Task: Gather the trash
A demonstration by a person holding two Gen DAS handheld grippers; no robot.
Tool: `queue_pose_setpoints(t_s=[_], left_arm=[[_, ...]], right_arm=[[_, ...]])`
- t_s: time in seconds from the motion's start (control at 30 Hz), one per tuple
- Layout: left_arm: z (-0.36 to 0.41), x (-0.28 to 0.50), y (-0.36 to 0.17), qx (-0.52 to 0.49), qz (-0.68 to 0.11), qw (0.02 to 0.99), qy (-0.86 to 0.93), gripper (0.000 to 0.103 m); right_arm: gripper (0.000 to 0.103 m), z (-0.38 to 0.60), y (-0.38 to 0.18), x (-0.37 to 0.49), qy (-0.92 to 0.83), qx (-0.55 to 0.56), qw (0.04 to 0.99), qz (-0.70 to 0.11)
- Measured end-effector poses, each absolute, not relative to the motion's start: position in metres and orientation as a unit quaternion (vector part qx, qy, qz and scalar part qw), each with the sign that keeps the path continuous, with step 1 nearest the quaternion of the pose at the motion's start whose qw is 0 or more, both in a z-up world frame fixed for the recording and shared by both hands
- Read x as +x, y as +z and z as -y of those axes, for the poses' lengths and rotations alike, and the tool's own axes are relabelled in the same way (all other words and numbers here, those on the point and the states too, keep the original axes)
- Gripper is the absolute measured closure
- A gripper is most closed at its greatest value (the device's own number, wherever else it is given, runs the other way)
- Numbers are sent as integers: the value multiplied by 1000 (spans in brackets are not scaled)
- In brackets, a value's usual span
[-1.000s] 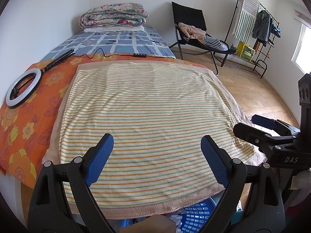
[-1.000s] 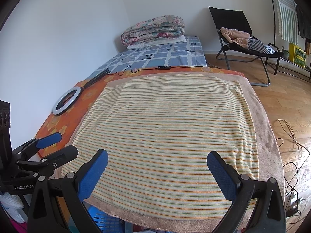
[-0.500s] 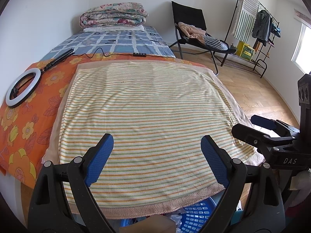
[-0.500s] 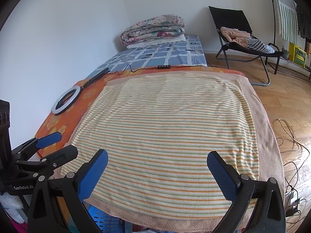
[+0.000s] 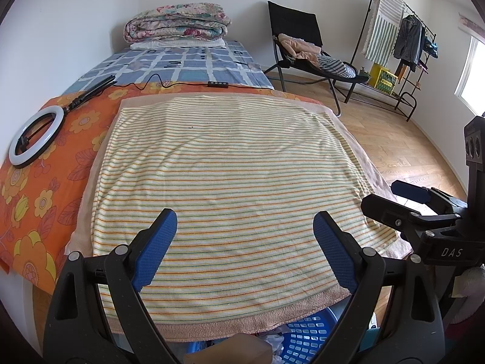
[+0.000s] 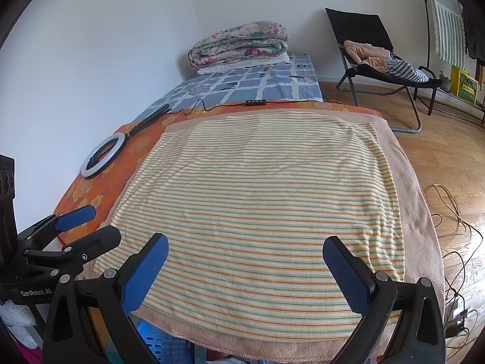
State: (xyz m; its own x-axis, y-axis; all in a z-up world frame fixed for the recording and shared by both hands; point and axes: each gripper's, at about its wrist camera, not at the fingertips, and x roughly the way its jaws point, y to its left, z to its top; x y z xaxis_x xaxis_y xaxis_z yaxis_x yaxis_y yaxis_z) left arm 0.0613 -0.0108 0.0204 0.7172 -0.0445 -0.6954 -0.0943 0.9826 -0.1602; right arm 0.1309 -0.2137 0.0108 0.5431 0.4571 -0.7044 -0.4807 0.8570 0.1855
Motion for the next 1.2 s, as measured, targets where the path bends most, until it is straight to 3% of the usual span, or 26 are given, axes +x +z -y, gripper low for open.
queue_pose_setpoints(t_s=[0.37,0.43,1.2], left_arm=[[13,57,13,-85,-380,921,27,9],[11,58,12,-84,-380,921,29,2],[9,62,12,-64,-391,917,52,1]], right_arm=[[0,213,8,129,266,-16,877,-399],[0,214,8,129,266,-16,877,-400],[0,215,6,130,264,-16,876,-404]])
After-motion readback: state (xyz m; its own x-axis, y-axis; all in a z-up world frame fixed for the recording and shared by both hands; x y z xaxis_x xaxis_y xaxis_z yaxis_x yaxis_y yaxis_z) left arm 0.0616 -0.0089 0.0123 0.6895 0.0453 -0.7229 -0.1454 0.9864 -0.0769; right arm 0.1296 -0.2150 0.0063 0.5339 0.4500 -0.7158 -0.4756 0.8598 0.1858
